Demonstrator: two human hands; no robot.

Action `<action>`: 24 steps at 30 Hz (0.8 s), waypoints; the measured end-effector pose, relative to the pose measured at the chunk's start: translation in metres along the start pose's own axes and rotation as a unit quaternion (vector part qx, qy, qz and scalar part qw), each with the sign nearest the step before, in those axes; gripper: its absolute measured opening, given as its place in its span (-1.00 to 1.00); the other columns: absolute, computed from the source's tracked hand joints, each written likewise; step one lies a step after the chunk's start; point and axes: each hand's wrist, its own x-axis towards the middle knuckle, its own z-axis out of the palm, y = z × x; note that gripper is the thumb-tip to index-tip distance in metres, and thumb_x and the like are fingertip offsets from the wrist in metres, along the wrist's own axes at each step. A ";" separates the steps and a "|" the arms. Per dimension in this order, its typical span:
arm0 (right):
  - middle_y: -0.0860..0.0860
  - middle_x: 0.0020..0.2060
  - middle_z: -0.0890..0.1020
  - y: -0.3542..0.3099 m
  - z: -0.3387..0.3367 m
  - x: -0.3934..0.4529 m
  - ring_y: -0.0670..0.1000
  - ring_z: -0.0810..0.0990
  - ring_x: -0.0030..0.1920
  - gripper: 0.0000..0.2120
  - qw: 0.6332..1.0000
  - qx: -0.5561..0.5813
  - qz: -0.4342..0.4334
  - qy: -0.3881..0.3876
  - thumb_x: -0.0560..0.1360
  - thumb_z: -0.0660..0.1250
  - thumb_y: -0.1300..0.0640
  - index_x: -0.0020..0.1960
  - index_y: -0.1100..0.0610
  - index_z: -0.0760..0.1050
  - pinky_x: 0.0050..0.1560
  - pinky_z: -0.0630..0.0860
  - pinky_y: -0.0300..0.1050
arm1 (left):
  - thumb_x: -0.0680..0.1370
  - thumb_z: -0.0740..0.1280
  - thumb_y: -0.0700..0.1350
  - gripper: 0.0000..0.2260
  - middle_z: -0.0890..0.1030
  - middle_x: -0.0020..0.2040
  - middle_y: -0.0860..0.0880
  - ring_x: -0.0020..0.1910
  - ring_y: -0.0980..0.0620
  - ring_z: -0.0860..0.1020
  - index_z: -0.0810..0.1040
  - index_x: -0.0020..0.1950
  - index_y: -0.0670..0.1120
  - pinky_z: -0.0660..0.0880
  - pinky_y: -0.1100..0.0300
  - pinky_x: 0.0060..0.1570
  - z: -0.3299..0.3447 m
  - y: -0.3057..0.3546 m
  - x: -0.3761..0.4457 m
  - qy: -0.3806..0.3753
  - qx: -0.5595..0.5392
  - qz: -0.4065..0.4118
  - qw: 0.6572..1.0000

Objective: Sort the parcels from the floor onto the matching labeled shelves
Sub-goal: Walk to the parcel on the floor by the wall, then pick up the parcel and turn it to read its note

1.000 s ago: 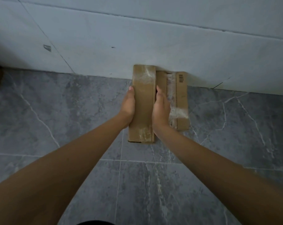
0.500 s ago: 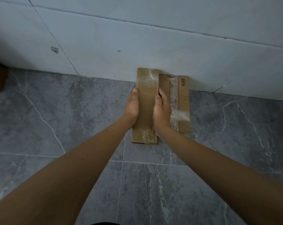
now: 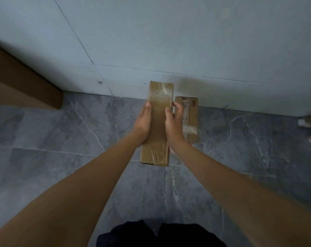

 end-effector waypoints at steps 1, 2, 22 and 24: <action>0.02 0.11 0.55 -0.017 -0.006 -0.015 0.12 0.57 0.12 -0.66 1.000 0.001 0.007 -0.002 0.70 0.12 0.00 0.45 -0.04 0.23 0.21 0.54 0.17 | 0.62 -0.04 0.31 -0.43 0.50 0.38 -0.12 0.31 -0.14 0.50 0.31 0.52 0.07 0.40 -0.20 0.35 -0.001 0.016 -0.022 -0.002 0.002 0.005 1.000; 0.05 0.18 0.55 -0.040 -0.012 -0.034 0.13 0.57 0.17 -0.65 1.000 0.005 0.015 -0.006 0.70 0.11 -0.01 0.47 -0.06 0.22 0.22 0.54 0.17 | 0.63 -0.05 0.29 -0.45 0.47 0.40 -0.11 0.33 -0.13 0.48 0.27 0.54 0.08 0.38 -0.20 0.37 -0.001 0.036 -0.047 -0.005 0.001 0.007 1.000; 0.00 0.39 0.50 -0.506 -0.121 -0.360 0.06 0.52 0.34 -0.57 0.989 0.030 -0.142 0.016 0.71 0.11 0.01 0.57 -0.15 0.25 0.36 0.48 0.10 | 0.69 -0.10 0.14 -0.60 0.47 0.36 -0.14 0.15 -0.07 0.49 0.18 0.51 0.11 0.46 0.00 0.20 -0.025 0.457 -0.483 0.018 0.039 0.209 0.977; 0.01 0.44 0.46 -0.546 -0.123 -0.383 0.07 0.49 0.37 -0.57 0.984 0.037 -0.174 0.020 0.71 0.09 -0.01 0.57 -0.17 0.22 0.40 0.46 0.14 | 0.69 -0.10 0.13 -0.60 0.47 0.34 -0.11 0.13 -0.04 0.48 0.18 0.51 0.11 0.46 0.05 0.18 -0.032 0.495 -0.514 0.017 0.037 0.251 0.967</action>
